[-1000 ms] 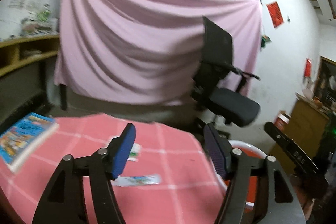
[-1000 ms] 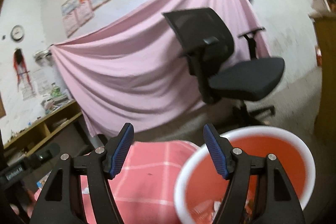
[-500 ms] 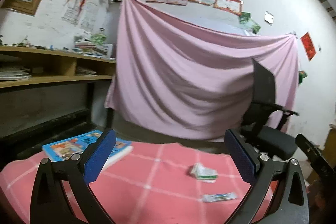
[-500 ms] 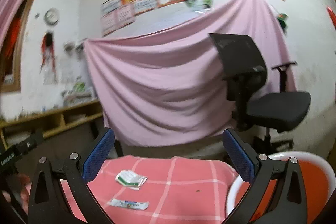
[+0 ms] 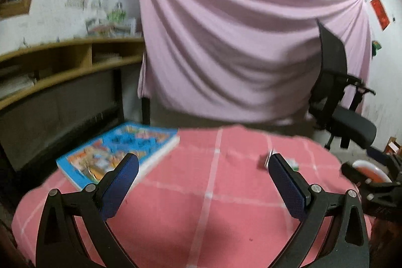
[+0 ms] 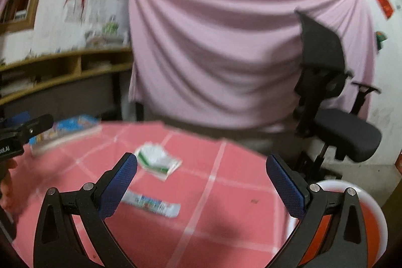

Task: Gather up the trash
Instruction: 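Return both tools to the table above the remaining packets, then grasp the white medicine sachet with right tool while left tool grasps the green-white packet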

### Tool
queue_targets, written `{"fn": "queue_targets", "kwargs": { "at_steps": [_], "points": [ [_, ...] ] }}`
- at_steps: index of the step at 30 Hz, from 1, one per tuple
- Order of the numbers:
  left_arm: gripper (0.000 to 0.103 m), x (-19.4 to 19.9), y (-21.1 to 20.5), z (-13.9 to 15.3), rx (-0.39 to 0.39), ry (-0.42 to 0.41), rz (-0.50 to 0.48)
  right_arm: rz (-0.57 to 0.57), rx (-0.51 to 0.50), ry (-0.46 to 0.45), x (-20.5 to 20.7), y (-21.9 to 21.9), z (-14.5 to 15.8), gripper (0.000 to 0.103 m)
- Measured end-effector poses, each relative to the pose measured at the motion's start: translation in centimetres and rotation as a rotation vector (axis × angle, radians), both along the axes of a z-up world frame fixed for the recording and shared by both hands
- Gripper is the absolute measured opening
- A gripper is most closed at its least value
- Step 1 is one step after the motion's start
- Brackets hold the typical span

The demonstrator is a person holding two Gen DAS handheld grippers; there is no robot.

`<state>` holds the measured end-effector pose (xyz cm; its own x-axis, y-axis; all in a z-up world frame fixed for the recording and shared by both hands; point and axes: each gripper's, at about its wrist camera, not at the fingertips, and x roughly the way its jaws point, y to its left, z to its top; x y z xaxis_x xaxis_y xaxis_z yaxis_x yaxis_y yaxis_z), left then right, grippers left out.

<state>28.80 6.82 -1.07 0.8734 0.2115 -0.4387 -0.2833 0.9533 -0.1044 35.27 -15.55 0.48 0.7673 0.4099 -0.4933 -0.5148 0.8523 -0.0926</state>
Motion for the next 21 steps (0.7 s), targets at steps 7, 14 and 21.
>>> {"fn": "queue_targets", "kwargs": {
  "at_steps": [7,14,21],
  "points": [
    [0.101,2.6,1.6,-2.6,-0.11,0.192,0.01,0.116,-0.103,0.194,1.2,2.0,-2.5,0.103],
    [0.101,4.7,2.3,-4.8,-0.176,0.344,-0.001,0.132,-0.235,0.271,1.5,4.3,-4.7,0.102],
    [0.101,5.0,2.0,-5.1,-0.17,0.383,-0.006,0.203,-0.154,0.363,2.4,4.2,-4.9,0.082]
  ]
}}
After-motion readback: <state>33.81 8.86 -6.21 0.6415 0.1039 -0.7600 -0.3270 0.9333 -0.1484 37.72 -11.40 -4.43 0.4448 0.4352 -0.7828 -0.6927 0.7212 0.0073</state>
